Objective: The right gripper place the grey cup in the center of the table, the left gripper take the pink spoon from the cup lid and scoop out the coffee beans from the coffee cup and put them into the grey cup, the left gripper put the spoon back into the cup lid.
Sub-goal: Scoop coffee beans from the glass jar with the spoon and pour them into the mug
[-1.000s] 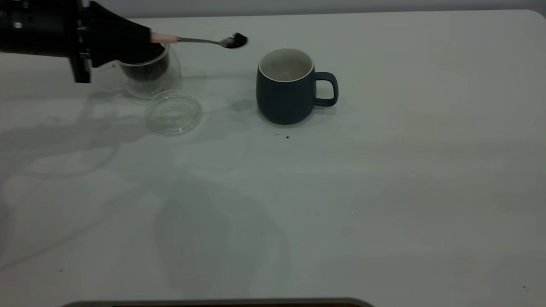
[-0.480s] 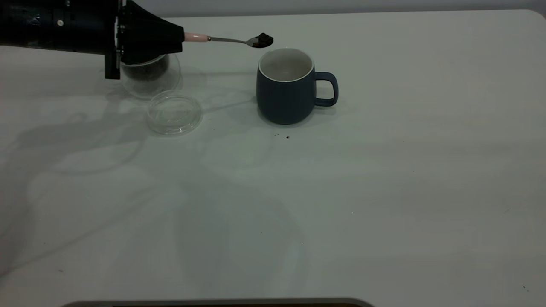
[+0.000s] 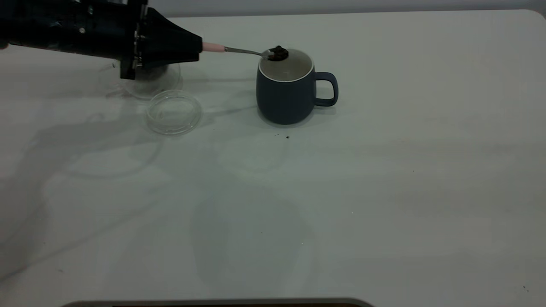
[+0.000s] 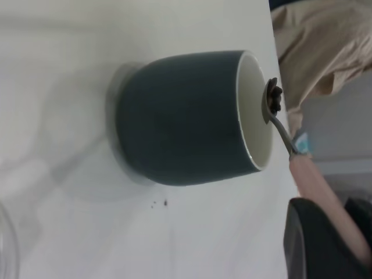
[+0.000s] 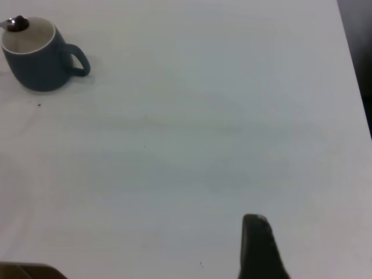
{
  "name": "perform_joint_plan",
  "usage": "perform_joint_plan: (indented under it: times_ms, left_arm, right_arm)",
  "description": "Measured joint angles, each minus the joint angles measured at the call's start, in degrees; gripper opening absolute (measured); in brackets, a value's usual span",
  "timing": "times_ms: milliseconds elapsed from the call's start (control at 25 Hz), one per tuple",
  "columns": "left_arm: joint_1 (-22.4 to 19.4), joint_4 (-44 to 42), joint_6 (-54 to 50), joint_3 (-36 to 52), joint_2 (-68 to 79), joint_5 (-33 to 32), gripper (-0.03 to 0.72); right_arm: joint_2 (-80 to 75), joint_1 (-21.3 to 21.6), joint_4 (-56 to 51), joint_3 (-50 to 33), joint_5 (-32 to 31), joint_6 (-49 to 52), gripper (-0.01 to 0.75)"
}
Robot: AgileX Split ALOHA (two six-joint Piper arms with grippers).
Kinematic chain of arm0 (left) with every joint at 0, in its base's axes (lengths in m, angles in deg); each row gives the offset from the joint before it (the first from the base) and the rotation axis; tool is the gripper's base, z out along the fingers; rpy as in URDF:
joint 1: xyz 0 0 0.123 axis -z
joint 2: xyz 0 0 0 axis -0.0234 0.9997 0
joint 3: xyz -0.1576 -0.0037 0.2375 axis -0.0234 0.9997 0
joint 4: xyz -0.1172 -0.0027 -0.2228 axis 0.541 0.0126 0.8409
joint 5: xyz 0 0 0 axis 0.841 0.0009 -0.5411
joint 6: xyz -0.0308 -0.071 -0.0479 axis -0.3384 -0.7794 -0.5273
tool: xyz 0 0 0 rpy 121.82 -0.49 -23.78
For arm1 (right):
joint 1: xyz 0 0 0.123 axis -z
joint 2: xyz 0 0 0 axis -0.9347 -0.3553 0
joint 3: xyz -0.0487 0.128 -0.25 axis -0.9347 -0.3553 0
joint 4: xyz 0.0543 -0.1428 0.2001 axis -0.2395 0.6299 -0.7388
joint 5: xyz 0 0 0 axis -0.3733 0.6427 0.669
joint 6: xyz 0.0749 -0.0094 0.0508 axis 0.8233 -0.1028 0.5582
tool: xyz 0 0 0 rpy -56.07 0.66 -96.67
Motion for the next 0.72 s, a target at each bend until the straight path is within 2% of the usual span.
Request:
perform_joint_plan:
  times_ms: [280,560,720]
  left_arm:
    - [1.1,0.5,12.0,0.0,0.0,4.8,0.129]
    - [1.1,2.0,27.8,0.0,0.0,5.1,0.129]
    - [1.1,3.4,31.2,0.0,0.0,4.9,0.129]
  right_arm:
    - [0.0,0.0,0.0,0.0,0.0,0.0,0.486]
    - [0.0,0.0,0.0,0.0,0.0,0.0,0.486]
    - [0.0,0.0,0.0,0.0,0.0,0.0,0.486]
